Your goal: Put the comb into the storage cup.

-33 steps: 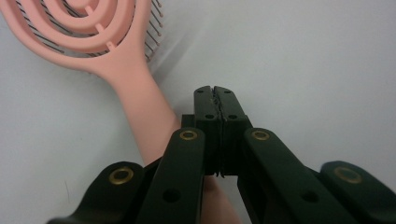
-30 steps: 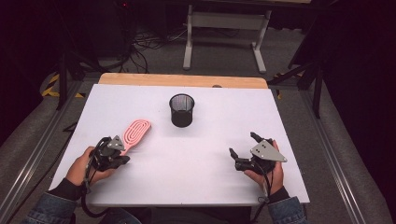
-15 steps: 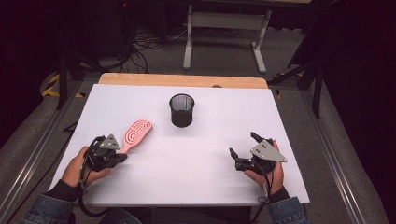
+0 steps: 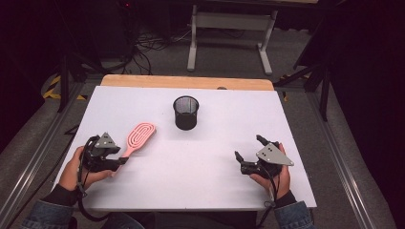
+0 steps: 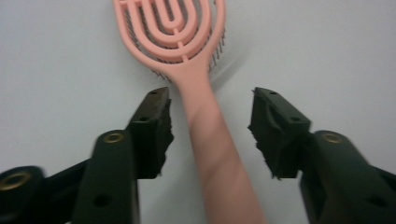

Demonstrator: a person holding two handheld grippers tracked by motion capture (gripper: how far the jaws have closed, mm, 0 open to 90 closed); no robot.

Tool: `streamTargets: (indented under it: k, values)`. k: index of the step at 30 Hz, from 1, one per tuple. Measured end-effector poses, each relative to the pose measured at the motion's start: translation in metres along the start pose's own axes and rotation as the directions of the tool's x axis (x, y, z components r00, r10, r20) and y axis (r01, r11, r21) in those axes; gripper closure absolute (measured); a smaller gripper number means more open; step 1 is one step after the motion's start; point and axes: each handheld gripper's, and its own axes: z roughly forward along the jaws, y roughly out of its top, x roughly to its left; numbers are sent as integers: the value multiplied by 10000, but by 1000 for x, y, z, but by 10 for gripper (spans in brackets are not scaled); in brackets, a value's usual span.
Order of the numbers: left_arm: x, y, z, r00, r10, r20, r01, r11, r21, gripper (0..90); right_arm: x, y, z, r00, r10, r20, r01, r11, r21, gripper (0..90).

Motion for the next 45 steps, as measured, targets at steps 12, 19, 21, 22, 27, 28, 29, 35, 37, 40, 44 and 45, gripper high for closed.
streamTargets:
  k: [12,19,21,22,27,28,29,35,37,40,44,45]
  values:
    - [6,8,17,9948,-978,-276,987,9945,351,85,1,-1,2,10000,7,-30,-7,10000,57,81]
    - [13,15,36,9928,-1156,-317,1181,9886,938,86,1,-1,3,10000,-12,-75,13,9999,139,82]
    - [15,16,41,9915,-1271,-275,1294,9858,1071,94,1,-1,4,10000,12,-14,-12,9999,160,84]
    - [16,16,43,9916,-1267,-268,1290,9848,1165,98,0,-2,4,10000,51,-14,-50,9999,160,84]
    - [18,18,51,9912,-1300,-244,1321,9814,1390,115,0,-2,4,10000,38,-8,-38,9998,173,84]
    - [17,19,52,9919,-1251,-213,1268,9813,1446,120,0,-1,4,10000,31,2,-31,9999,165,84]
    - [17,19,53,9923,-1216,-249,1239,9817,1449,138,0,-1,4,10000,84,-5,-84,9998,157,84]
    - [17,21,51,9921,-1245,-150,1253,9800,1543,286,1,-1,4,10000,47,-20,-46,9999,138,83]
    - [15,23,49,9934,-1127,-207,1146,9798,1639,360,0,-1,4,10000,80,21,-81,9999,140,83]
    - [15,26,50,9938,-1108,-46,1098,9784,1750,456,0,-1,4,9999,99,58,-99,9999,141,83]
    - [17,28,53,9932,-1160,68,1132,9787,1715,472,1,-1,4,9999,79,61,-80,9999,134,83]
    - [17,28,53,9929,-1185,77,1154,9785,1708,472,1,-1,4,10000,60,43,-61,9999,148,83]
